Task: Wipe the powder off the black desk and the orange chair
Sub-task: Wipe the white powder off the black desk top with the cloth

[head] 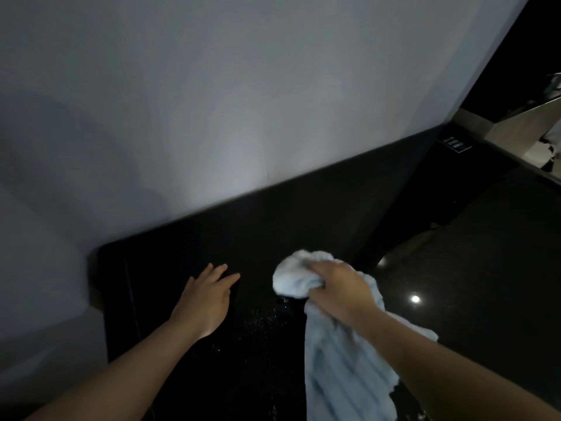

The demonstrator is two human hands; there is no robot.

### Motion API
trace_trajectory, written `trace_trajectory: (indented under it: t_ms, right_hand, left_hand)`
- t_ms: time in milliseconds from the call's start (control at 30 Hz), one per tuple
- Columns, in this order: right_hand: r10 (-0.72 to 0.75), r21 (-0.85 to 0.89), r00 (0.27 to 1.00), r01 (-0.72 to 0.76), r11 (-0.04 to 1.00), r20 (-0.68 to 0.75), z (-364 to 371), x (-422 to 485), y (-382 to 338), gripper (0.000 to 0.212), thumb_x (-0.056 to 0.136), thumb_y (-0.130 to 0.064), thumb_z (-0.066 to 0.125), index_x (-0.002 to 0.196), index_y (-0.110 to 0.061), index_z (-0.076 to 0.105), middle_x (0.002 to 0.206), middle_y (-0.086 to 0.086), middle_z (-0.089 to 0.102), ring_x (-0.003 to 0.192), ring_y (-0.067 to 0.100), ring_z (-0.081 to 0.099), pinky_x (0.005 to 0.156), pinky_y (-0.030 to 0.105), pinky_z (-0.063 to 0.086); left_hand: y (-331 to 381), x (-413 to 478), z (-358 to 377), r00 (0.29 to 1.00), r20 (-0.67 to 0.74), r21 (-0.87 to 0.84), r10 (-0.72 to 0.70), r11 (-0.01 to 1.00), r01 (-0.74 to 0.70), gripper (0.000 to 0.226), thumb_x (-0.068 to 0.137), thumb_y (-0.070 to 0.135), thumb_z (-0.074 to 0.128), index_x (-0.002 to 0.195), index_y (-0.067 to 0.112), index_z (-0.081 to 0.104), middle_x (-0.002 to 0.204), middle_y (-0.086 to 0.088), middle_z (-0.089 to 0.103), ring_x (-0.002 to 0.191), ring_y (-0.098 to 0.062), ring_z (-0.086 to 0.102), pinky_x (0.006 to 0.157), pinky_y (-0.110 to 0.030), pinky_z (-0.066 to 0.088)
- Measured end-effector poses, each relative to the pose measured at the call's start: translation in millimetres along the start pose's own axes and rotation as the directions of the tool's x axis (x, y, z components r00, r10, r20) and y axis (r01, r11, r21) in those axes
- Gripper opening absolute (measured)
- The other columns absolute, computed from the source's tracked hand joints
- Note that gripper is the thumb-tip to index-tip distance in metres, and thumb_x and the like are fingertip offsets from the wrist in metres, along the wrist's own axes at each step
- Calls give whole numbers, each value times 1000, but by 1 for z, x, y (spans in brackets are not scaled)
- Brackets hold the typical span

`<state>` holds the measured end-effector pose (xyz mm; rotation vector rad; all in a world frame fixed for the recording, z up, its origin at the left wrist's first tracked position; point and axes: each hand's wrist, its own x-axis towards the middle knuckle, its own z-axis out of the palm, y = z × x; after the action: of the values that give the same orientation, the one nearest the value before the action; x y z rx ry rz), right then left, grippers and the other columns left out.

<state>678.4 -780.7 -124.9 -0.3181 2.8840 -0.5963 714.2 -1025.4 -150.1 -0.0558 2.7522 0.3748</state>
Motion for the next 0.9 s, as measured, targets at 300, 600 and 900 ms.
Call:
trace_trajectory:
  t_ms: [300,600,900]
  right_hand:
    - [126,-250,991,-135,959,-50,34,6,-25,60,89,-41,42,144,-38,19,150,0,27,131,31,30,104,51,29]
    - [-95,-24,994,97,995,54,29,2,-52,47,83,-34,46,130,-36,49,127,-2,53,117,26,48,96,42,39]
    - [-174,-313,969,223,923,177,46,-51,-75,47,87,-33,46,134,-34,41,141,-1,40,124,28,39,100,42,31]
  left_hand:
    - [-24,-24,6,982,-105,23,-155,987,158,50,103,26,20,150,26,5,159,-5,-3,146,-24,-7,120,-37,2]
    - [-30,-41,7,995,-80,-31,-59,998,57,50,103,20,23,150,26,8,159,2,-2,146,-20,-8,117,-35,-4]
    - [-36,-66,16,998,-60,-110,-5,994,-1,50,102,13,25,149,23,14,159,4,2,146,-15,-7,116,-31,-6]
